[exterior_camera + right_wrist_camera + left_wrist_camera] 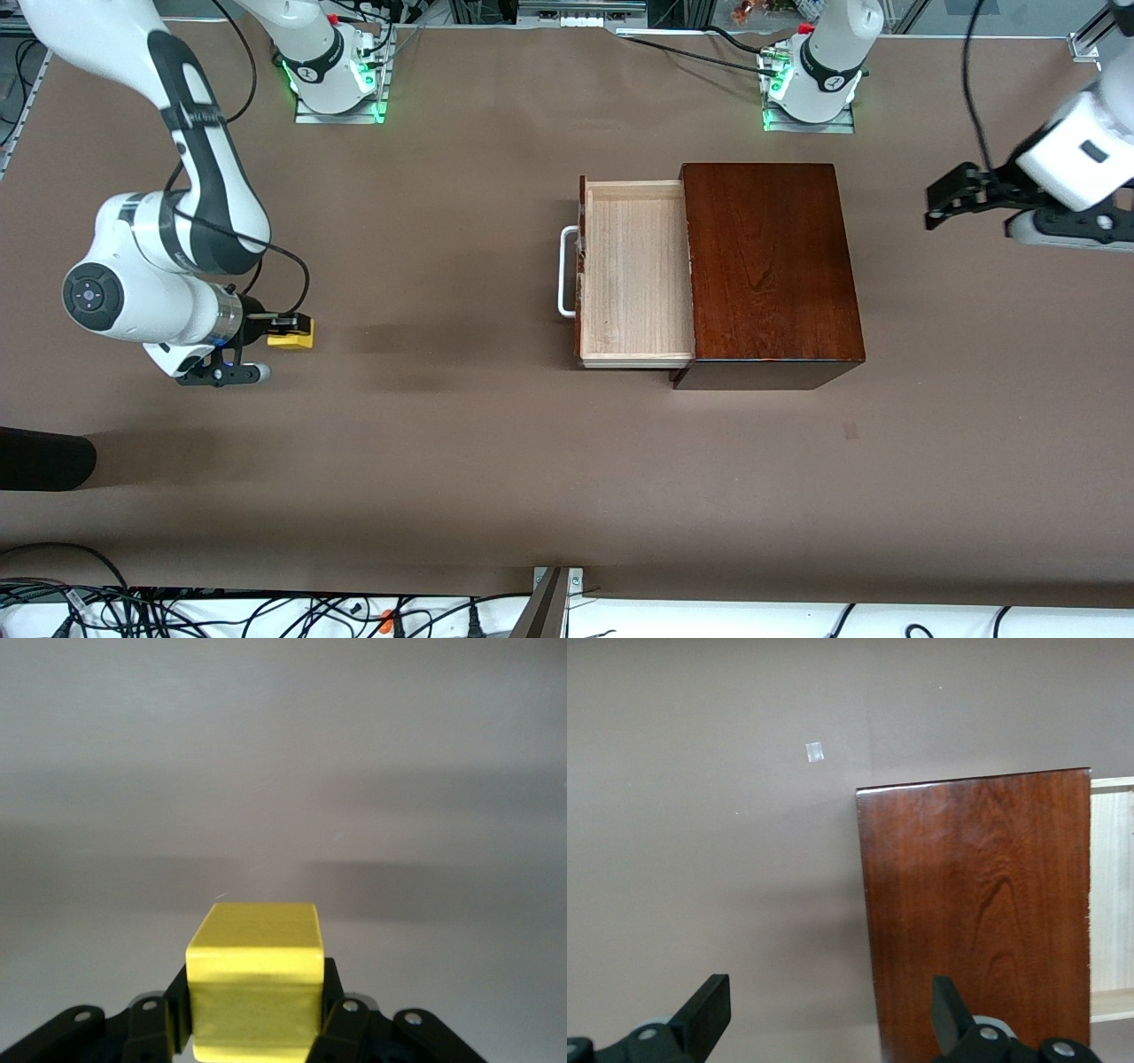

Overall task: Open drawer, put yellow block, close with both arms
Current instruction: 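Carry the yellow cube with the right gripper over the open drawer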

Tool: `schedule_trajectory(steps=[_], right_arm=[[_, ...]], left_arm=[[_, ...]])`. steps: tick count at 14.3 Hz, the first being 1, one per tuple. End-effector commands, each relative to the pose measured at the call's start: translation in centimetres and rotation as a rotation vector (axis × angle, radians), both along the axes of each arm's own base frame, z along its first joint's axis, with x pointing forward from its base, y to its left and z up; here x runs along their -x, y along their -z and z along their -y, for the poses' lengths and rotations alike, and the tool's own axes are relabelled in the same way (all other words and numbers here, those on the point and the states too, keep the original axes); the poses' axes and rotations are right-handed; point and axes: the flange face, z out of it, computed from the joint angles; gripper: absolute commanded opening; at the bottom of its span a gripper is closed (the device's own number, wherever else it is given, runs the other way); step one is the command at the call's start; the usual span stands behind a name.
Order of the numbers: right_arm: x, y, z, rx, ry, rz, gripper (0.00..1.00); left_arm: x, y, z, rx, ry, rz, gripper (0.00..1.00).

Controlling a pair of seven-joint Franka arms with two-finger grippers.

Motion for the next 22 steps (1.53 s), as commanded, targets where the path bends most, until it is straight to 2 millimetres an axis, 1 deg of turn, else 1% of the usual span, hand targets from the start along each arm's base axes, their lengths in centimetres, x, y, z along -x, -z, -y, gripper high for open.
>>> schedule_trajectory(steps=[1,2,4,6,7,9,11,12,14,15,17,20,22], right_arm=[[0.2,-4.0,-6.6,0.01,0.13,-0.071,0.16],[0.5,-5.4,-9.0,0.013,0.162,-0.08,0.16],[1.5,-7.3,-13.7,0.003,0.241,-0.093,0.16],[2.6,-8.8,-17.7,-0.045,0.423,-0.152,0.16],[3.1,-9.9,-19.5,-0.072,0.521,-0.186,0.16],[5.1,-11.6,-24.8,-0.052,0.635,-0.211,0.16],[6.5,-12.6,-29.3,-0.06,0.756,-0.194,0.16],[7.4,-12.5,-31.6,-0.067,0.812,-0.186,0.16],[9.7,-12.7,-36.6,-0.095,0.912,-0.177,0.16],[10.6,-12.7,-38.5,-0.113,0.963,-0.174,0.16],[12.3,-11.9,-41.9,-0.138,1.049,-0.19,0.17],[14.3,-8.0,-45.6,-0.113,1.141,-0.231,0.17],[15.7,-5.3,-47.6,-0.078,1.172,-0.205,0.17]], left_arm=[[0.7,-0.3,0.3,0.012,0.041,0.005,1.0],[0.7,-0.2,0.5,0.012,0.044,0.009,1.0],[0.6,0.2,1.1,0.012,0.055,0.005,1.0],[0.4,0.3,1.2,0.012,0.047,0.01,1.0],[0.3,0.3,1.2,0.012,0.036,0.018,1.0],[0.3,0.3,1.3,0.015,0.028,0.019,1.0],[0.2,0.2,1.4,0.019,0.017,0.022,1.0],[0.2,0.3,1.5,0.02,0.017,0.02,1.0],[0.1,0.5,1.4,0.012,0.024,0.013,1.0],[0.2,0.4,1.4,0.012,0.022,0.013,1.0],[0.2,0.3,1.4,0.012,0.018,0.01,1.0],[0.0,0.4,1.3,0.01,0.019,0.012,1.0],[-0.1,-0.2,1.4,0.011,0.029,0.024,1.0]])
